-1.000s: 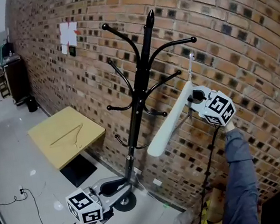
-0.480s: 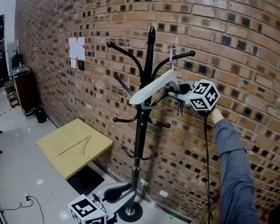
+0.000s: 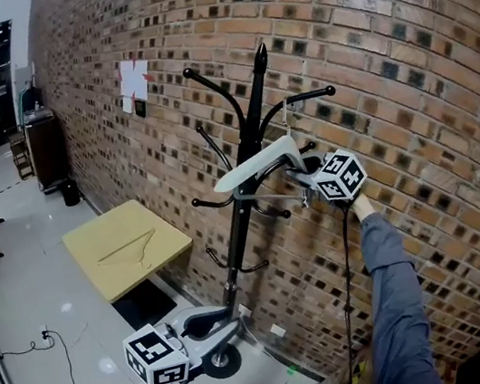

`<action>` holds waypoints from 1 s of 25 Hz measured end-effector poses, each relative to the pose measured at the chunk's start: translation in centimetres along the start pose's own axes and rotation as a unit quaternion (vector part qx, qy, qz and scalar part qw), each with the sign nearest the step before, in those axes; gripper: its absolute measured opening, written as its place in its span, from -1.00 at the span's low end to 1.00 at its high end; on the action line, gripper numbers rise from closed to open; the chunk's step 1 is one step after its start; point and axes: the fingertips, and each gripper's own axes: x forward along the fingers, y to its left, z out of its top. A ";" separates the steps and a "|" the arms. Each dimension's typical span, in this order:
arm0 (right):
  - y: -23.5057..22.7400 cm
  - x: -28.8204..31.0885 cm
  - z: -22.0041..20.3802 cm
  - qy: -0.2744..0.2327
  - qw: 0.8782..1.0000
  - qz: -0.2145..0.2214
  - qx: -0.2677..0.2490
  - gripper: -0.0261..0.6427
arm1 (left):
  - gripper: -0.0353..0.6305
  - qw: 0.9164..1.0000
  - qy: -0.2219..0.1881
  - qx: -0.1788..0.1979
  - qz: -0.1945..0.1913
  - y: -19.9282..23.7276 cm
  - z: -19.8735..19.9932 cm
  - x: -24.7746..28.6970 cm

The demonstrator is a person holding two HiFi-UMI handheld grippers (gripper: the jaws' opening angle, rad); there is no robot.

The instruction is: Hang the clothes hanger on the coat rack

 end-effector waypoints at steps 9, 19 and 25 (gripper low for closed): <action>2.2 4.8 -3.3 0.046 0.998 -0.028 -0.045 -0.65 | -0.71 1.000 -0.006 -0.015 -0.024 -2.2 -1.2 1.5; -1.4 3.0 -3.4 0.001 0.991 -0.133 -0.014 -0.41 | -0.73 0.999 0.000 -0.040 -0.003 -0.8 -3.4 0.8; -0.2 -3.1 -2.0 -0.036 0.969 -0.234 -0.067 -0.25 | -0.73 0.999 0.012 -0.036 0.013 -0.1 -4.7 0.5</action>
